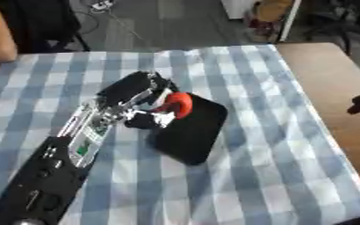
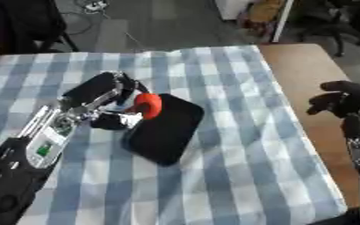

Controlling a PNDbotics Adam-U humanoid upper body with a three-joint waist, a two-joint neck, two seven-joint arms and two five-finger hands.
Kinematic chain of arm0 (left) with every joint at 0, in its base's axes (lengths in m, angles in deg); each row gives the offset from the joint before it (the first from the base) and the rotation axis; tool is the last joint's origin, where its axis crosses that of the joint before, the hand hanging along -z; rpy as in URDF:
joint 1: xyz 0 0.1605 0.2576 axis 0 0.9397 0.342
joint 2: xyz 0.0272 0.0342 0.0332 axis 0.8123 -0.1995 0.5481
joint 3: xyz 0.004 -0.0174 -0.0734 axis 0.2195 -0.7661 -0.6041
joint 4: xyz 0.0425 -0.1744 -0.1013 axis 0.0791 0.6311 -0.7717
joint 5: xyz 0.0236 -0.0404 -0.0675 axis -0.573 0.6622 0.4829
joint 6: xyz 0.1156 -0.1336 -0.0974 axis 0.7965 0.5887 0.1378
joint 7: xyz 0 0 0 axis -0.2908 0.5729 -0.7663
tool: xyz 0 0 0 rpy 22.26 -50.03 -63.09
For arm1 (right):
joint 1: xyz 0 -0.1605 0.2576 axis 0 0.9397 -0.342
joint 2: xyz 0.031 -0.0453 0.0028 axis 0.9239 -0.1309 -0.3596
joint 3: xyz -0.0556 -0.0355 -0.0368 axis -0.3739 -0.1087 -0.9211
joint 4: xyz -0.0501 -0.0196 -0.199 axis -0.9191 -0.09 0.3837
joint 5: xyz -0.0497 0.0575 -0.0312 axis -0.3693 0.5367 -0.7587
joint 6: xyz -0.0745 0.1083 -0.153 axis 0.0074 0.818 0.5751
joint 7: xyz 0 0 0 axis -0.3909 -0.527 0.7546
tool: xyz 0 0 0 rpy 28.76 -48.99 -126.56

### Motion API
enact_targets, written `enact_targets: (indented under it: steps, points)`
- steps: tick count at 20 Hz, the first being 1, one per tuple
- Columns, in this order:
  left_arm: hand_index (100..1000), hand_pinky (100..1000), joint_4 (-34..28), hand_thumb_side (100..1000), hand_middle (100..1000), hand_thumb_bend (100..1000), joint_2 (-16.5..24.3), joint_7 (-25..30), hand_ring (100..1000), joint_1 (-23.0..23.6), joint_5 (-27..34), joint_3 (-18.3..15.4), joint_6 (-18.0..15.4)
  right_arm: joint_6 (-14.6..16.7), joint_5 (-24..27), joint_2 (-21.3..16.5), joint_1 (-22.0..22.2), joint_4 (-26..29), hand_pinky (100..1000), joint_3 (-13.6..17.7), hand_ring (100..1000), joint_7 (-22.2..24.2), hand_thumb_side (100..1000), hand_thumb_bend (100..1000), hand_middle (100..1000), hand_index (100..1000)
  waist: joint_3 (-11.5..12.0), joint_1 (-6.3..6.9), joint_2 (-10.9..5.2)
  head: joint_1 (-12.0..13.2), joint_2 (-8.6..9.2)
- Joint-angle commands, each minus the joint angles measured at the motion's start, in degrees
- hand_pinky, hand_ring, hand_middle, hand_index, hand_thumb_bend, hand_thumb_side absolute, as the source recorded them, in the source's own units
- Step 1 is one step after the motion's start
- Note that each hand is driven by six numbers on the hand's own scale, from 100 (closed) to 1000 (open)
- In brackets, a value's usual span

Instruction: Pick up objects on the table and place them in the box.

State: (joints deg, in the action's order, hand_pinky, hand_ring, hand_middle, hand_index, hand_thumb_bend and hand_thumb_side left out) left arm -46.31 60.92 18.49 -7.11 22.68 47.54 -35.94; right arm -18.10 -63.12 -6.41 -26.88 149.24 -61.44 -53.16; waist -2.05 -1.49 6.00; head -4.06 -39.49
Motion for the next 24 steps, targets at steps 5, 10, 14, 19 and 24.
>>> enact_targets:
  steps: [5, 10, 14, 19, 24]
  points:
    - [339, 648, 4.6, 384, 195, 100, -1.5, -2.5, 313, -1.7, -6.5, 0.7, -3.3, 10.5, 0.5, -0.5, -0.8, 0.5, 611, -0.1, 697, 11.0, 461, 100, 772, 873, -0.3, -0.15, -0.49, 0.4, 0.59]
    - [348, 652, 8.9, 374, 195, 100, -2.3, -5.7, 319, -1.7, -12.1, 0.5, -5.3, 10.5, 0.6, -0.4, -0.9, 0.6, 611, -0.1, 697, 11.0, 461, 100, 772, 873, -0.5, -0.26, -0.34, 0.3, 0.72]
    - [350, 653, 11.8, 372, 195, 100, -2.9, -8.6, 320, -1.6, -15.9, 0.2, -6.6, 10.5, 0.7, -0.3, -0.9, 0.5, 610, -0.1, 697, 11.2, 461, 100, 772, 873, -0.5, -0.3, -0.27, 0.3, 0.76]
    - [349, 651, 13.0, 389, 200, 100, -3.4, -11.3, 322, -1.7, -17.5, 0.0, -7.5, 10.4, 0.7, -0.2, -0.9, 0.5, 610, -0.1, 697, 11.2, 461, 100, 772, 873, -0.6, -0.26, -0.34, 0.3, 0.77]
    - [499, 660, 12.5, 615, 390, 100, -3.7, -14.4, 407, -2.1, -15.7, 0.0, -8.4, 10.4, 0.7, -0.2, -0.9, 0.6, 610, -0.2, 697, 11.3, 461, 100, 771, 873, -0.7, -0.23, -0.41, 0.3, 0.94]
